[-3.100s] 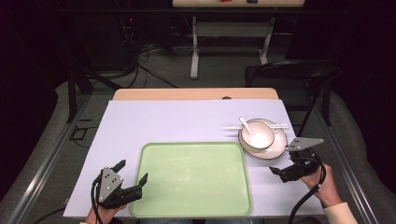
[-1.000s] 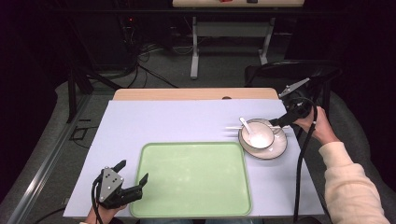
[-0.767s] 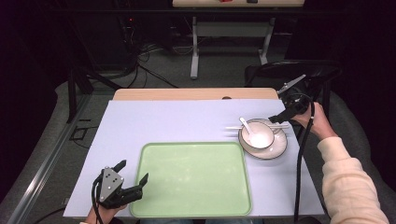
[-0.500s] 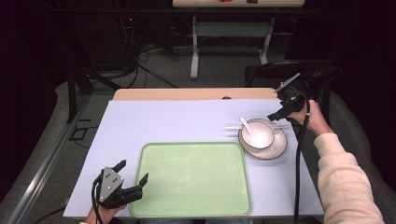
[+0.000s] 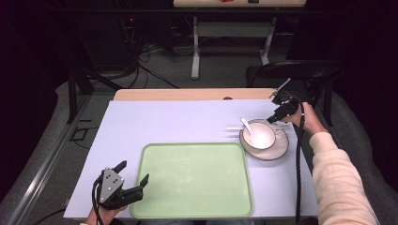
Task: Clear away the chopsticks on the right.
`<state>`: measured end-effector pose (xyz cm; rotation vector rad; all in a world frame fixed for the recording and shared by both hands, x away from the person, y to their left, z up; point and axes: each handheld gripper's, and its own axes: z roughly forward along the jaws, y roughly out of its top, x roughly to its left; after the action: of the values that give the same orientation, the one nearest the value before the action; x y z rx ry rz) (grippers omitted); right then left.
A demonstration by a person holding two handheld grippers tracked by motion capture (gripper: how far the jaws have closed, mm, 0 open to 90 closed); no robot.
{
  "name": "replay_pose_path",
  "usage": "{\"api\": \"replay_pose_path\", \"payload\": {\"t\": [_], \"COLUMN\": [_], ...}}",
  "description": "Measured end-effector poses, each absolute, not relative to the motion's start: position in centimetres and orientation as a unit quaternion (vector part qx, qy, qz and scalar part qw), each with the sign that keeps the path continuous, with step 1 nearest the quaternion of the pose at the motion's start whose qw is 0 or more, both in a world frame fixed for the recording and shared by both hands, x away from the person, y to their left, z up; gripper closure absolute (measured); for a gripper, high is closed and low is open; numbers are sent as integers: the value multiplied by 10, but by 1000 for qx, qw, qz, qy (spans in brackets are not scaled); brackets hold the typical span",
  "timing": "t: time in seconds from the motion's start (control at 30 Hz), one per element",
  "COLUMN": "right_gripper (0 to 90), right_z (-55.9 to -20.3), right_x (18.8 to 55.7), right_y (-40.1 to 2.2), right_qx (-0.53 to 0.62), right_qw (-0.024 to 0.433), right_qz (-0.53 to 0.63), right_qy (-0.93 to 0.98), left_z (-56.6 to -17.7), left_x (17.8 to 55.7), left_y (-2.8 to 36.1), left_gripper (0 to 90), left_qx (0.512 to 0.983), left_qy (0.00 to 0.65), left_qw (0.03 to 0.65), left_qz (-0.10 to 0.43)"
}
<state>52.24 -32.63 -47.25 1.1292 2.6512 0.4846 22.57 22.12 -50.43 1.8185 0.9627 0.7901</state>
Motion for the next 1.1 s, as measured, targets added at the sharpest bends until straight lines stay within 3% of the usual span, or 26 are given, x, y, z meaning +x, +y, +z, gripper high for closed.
{"api": "replay_pose_path", "payload": {"t": [0.53,1.1], "right_gripper": [585,666], "right_z": [-485,-491], "right_x": [528,529], "right_y": [-318,-314], "right_qx": [347,319], "right_qw": [77,79], "right_qz": [131,131], "right_qy": [925,935], "left_z": [-504,-504], "left_x": [226,225], "left_y": [222,222], "left_gripper": [155,155], "left_qx": [735,735], "left_qy": [390,390], "left_qw": [452,452], "left_qz": [320,320]}}
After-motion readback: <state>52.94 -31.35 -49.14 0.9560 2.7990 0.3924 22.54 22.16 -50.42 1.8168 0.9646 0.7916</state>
